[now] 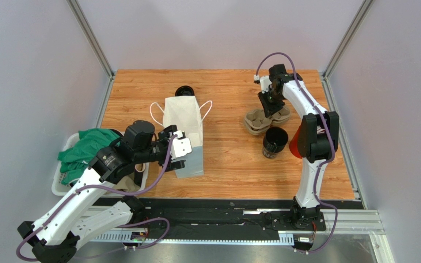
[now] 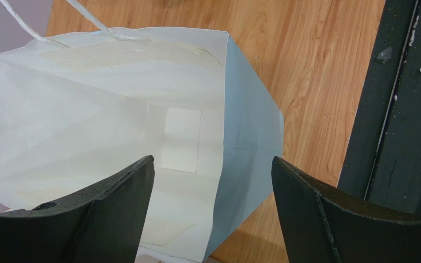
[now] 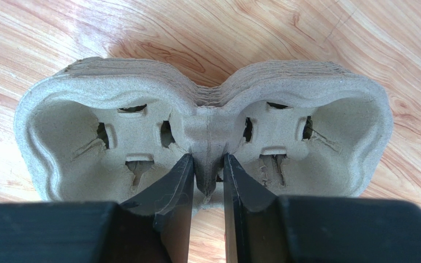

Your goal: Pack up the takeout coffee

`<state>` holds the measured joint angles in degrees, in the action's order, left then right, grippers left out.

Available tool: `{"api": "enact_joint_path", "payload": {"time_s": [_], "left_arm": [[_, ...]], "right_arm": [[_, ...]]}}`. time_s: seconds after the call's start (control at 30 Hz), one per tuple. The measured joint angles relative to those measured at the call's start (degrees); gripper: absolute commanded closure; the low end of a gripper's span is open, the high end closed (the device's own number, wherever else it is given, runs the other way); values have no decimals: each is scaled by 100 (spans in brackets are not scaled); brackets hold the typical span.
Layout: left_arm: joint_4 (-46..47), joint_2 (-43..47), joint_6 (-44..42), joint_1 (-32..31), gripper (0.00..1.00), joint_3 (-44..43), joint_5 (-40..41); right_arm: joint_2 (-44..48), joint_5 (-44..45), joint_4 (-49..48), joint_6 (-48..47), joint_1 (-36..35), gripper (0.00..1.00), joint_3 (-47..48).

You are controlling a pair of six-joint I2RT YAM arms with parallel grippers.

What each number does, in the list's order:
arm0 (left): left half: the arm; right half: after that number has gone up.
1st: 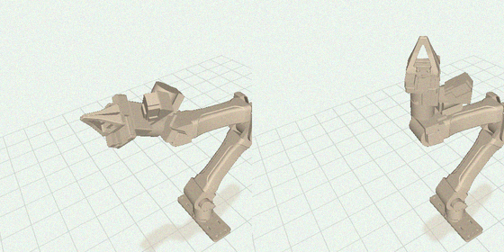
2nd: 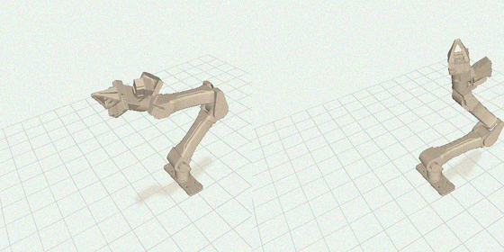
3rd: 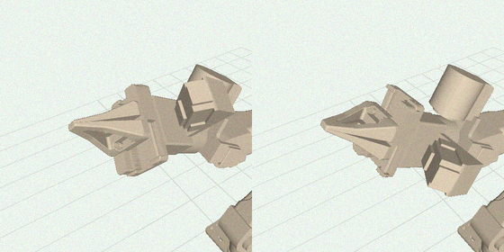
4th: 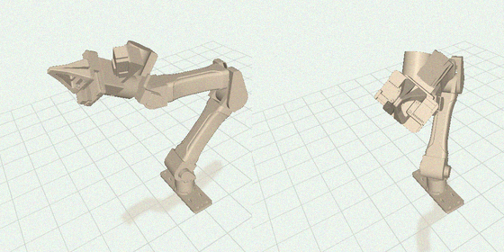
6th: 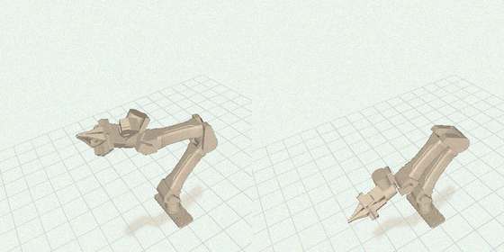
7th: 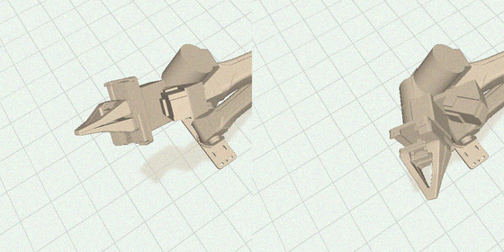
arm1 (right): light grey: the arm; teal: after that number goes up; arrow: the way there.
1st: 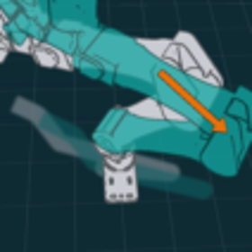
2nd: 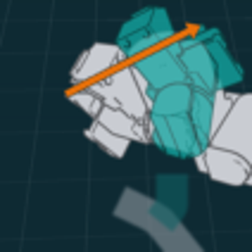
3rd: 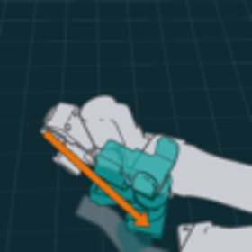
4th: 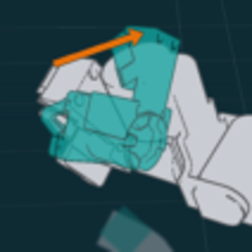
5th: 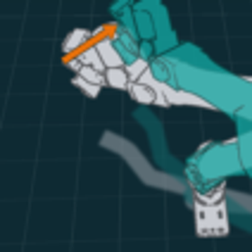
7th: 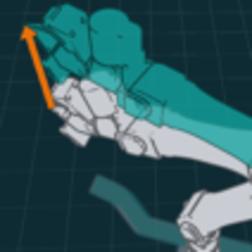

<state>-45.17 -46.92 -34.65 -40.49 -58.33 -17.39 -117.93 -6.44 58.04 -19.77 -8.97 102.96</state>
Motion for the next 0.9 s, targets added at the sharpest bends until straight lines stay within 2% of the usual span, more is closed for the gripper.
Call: {"api": "enact_joint_path", "payload": {"time_s": [0.7, 0.9], "left_arm": [[138, 35, 9, 0, 13, 144, 87], [175, 17, 9, 0, 13, 144, 125]], "right_arm": [[577, -219, 2, 33, -28, 75, 50], [892, -103, -111, 175, -407, 74, -170]]}}
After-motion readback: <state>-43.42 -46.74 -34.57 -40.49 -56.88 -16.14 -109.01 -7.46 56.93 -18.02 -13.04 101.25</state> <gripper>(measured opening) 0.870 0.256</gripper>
